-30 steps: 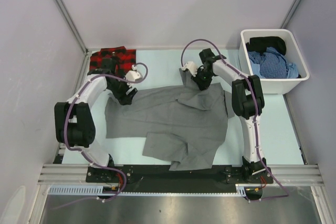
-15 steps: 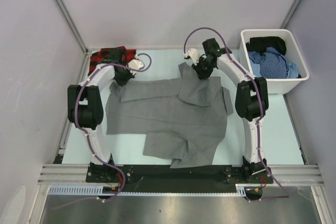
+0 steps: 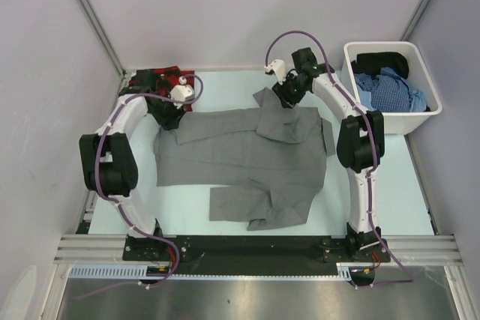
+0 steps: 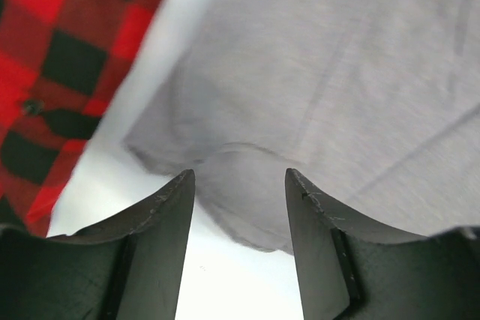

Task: Fold and stack the long sleeve shirts
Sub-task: Fold the shirt

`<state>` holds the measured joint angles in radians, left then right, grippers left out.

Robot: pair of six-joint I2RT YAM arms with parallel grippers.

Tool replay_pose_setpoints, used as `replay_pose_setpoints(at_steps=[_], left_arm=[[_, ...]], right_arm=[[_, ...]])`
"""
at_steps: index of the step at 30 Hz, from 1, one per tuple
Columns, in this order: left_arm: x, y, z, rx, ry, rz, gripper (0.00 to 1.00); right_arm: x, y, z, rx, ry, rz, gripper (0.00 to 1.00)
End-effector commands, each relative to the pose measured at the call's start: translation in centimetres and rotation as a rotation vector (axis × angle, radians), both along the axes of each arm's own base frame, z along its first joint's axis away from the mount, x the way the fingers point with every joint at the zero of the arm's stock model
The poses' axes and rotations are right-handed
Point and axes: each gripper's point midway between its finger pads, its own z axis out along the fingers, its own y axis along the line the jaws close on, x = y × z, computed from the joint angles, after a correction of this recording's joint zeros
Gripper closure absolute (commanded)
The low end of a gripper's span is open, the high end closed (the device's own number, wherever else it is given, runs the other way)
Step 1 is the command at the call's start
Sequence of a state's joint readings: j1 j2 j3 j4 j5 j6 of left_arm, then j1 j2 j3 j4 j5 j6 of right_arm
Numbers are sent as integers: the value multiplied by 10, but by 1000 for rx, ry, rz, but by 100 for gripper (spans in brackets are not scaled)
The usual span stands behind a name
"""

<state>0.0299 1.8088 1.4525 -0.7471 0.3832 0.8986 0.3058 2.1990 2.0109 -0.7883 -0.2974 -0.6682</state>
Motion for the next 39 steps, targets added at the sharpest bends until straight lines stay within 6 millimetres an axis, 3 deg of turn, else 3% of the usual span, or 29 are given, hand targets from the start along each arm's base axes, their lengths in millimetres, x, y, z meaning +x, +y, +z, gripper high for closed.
replay_pose_setpoints(at_steps=[1,4,9,10,13,19,22,23,24,26,27,30,31,34,37,38,39], left_arm=[[-28,-29,-17,11,59,-182,45],[-36,-36,-32,67,90,-239,45],[-35,-36,-57,126,101,-253,42],[-33,-37,-59,139,92,-254,42],[-26,-30,-69,198,70,-245,41],[-19,-21,-83,266,79,-243,46],[-15,-22,-76,259,62,-234,58],[-15,-23,-74,255,59,-233,62],[-15,-24,-71,251,54,-230,71],[-15,-26,-65,235,46,-230,79],[-13,-28,-60,223,44,-221,87],[-5,-33,-43,193,20,-200,100],[-1,-35,-39,183,8,-195,100],[23,-36,-19,149,-62,-125,100],[68,-33,11,101,-170,9,100],[92,-33,34,67,-245,73,100],[105,-31,33,58,-260,109,100]], right_arm=[[13,-2,33,18,-71,-40,53],[11,-7,46,36,-65,-69,52],[-27,-11,54,63,34,-44,54],[-37,-14,41,53,75,-46,54],[-50,-20,29,46,119,-56,55],[-60,-30,18,86,228,-107,57],[-74,-32,17,105,285,-111,60],[-83,-32,24,121,292,-101,62],[-97,-33,15,114,332,-94,62],[-109,-32,16,115,321,-64,63],[-125,-34,12,106,336,-56,63],[-144,-36,-2,60,344,-26,64],[-147,-37,-5,57,348,-29,63],[-148,-43,-12,43,347,-39,64],[-145,-48,-10,47,338,-45,67],[-145,-49,-10,47,335,-33,68],[-146,-49,-12,42,339,-26,68]])
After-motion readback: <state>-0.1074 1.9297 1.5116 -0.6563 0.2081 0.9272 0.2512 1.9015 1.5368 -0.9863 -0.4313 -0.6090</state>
